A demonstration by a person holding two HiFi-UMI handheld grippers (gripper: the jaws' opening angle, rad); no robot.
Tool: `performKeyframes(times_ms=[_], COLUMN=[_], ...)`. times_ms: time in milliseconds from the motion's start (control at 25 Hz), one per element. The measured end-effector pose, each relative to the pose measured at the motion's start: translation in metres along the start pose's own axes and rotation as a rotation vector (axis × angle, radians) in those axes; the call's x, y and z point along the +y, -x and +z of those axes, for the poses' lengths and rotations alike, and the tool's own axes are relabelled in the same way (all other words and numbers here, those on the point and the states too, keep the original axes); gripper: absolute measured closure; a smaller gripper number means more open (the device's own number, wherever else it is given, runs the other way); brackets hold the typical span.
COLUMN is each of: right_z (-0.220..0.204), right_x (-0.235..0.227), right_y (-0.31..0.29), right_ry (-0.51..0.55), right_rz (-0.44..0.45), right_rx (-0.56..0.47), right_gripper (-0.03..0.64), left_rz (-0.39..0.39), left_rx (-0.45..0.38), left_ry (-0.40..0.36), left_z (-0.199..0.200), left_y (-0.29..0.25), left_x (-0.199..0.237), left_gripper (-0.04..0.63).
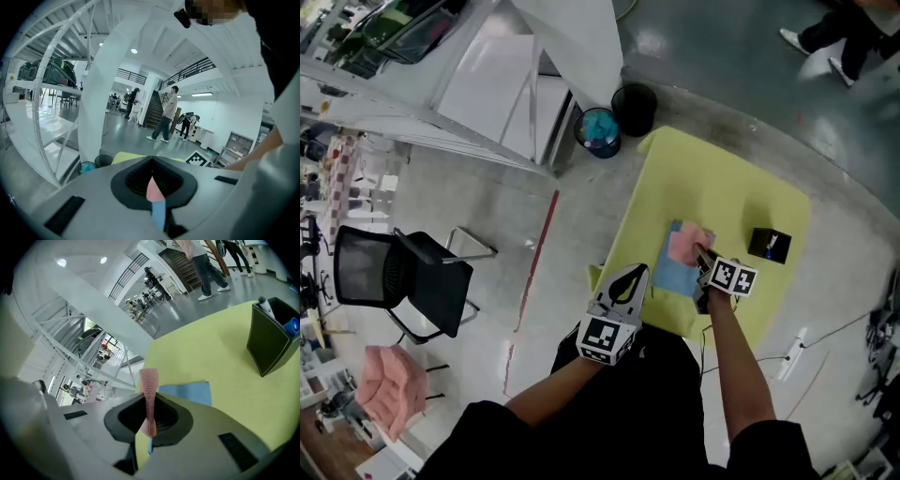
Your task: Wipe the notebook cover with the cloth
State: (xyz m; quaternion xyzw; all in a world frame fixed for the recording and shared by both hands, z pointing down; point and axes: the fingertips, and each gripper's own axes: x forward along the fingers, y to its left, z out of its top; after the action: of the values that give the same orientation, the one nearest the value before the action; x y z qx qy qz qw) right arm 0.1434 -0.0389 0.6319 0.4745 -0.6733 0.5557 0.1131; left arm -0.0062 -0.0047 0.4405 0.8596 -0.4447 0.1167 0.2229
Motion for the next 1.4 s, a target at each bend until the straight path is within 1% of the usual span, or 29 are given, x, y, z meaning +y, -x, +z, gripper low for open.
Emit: performKeyframes(times_ms=[80,160,280,360,440,560,720,880,1040,1160,1400], right_z=[-0.007,-0.018,-0.036,-0.046,-0.056,-0.068,-0.074,-0.083,-0.087,-0.091,-0.092], right_x=[0.019,0.029,0.036,0.036,0.035,0.027,0.011,-0.001,-0.005,-0.007,-0.008], right_y=[-0.006,-0.015,-0.03,-0.042,-0.053,-0.066,-0.078,-0.092,-0.098,-0.101,-0.102], right_ry=[0.017,0.008,-0.017,-0.023,-0.027,-0.042,-0.016,-0.029,-0.074,-0.05,-0.021], right_rz=[0.021,0.034,0.035,0.028,0.016,-0.011,-0.052,-0.077,-0.078,-0.091,-0.071], right_rx=[0.01,0.024,0.045,0.062,0.084,0.107,0.134,0.166,0.161,0.177,0.191], right_gripper=[0.578,0.578,0.578,0.578,0.578,0.578,0.578,0.578,0.578,0.578,0.578], left_rz=[-0.004,-0.014,-0.032,-0.036,-0.036,-0.051,-0.08,-0.083,-0.077,-0.067,-0.044], left_rx=[0.0,0.006,0.017,0.025,0.026,0.033,0.048,0.069,0.074,0.074,0.074], left_ry=[0.0,-0.003,-0.006,0.007,0.012,-0.009,0.005,0.02,0.031,0.037,0.045], left_z=[0.0,-0.003,-0.009,-0.016,-0.023,-0.024,-0.031,-0.044,-0.049,-0.051,-0.052], left_y=[0.003,0.007,0.013,0.015,0.016,0.015,0.013,0.015,0.016,0.015,0.013], left_x=[0.011,0.02,0.03,0.038,0.047,0.053,0.056,0.064,0.067,0.07,0.073], left_gripper=[0.588,0.588,0.588,0.588,0.588,0.588,0.588,0.588,0.588,0.588,0.588])
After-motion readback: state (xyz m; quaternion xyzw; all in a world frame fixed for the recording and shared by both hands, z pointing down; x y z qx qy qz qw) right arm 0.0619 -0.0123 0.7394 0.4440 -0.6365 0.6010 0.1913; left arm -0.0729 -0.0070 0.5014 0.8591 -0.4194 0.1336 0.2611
